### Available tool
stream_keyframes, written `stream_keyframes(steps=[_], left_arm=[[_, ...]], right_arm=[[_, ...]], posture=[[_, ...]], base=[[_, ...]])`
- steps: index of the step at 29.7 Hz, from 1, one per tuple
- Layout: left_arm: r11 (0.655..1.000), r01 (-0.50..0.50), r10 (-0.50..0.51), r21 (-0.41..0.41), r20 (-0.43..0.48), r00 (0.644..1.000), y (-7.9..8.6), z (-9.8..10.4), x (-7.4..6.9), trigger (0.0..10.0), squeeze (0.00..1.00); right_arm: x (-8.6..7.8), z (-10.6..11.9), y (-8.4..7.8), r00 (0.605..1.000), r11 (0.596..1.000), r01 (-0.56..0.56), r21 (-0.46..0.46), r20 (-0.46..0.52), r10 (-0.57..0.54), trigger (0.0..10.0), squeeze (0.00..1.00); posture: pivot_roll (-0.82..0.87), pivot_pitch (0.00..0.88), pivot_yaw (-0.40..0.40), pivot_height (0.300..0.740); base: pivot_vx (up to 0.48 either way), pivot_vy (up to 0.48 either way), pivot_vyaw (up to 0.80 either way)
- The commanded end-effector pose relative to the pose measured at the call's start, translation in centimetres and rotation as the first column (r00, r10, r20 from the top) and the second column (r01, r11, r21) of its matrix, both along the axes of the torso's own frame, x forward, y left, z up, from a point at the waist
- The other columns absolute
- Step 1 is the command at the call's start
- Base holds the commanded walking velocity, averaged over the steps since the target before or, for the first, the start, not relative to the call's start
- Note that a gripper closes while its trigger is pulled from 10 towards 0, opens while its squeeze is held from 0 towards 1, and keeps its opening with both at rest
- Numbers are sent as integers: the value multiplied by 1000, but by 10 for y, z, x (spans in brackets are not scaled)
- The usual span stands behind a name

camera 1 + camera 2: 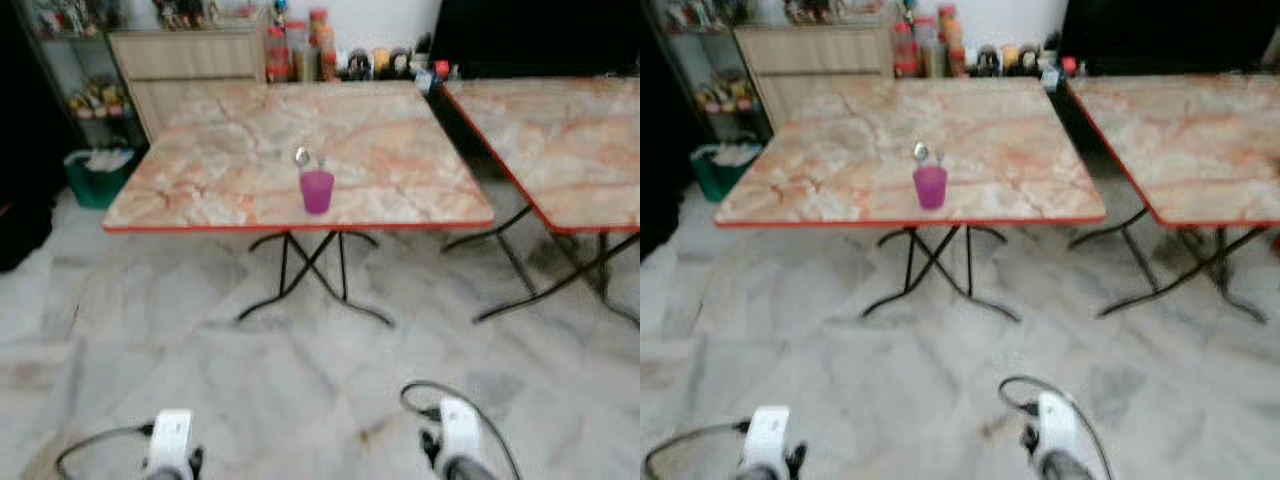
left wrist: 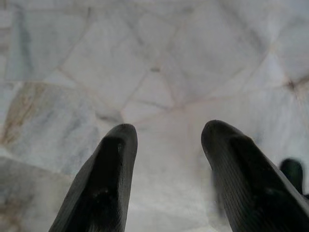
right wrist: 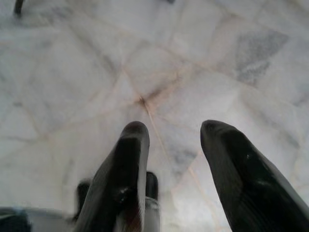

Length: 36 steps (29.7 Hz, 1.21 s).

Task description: Setting the table

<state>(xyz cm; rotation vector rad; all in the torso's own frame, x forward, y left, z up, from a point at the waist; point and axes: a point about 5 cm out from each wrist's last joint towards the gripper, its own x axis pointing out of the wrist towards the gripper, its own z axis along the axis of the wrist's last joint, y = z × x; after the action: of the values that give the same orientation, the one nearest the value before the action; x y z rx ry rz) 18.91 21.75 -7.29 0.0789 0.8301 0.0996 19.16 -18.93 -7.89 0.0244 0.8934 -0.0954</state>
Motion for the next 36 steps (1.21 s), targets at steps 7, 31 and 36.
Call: stream_keyframes(steps=[7, 31, 36], left_arm=[[1000, 1, -1, 27, 16, 1000, 9, 5, 5, 10000, 0], [999, -41, 41, 22, 8, 999, 11, 4, 3, 10000, 0], [999, -46, 46, 18, 5, 999, 9, 3, 2, 10000, 0]], right_arm=[[5, 1, 10, 1000, 1000, -12, 21, 14, 12, 10000, 0], [6, 2, 15, 999, 999, -38, 24, 13, 38, 10000, 0], [8, 2, 15, 999, 999, -42, 23, 14, 42, 10000, 0]], posture=[[-17, 0, 37, 740], [-13, 0, 28, 740], [-22, 0, 27, 740]], base=[[0, 193, 0], [194, 0, 0], [363, 0, 0]])
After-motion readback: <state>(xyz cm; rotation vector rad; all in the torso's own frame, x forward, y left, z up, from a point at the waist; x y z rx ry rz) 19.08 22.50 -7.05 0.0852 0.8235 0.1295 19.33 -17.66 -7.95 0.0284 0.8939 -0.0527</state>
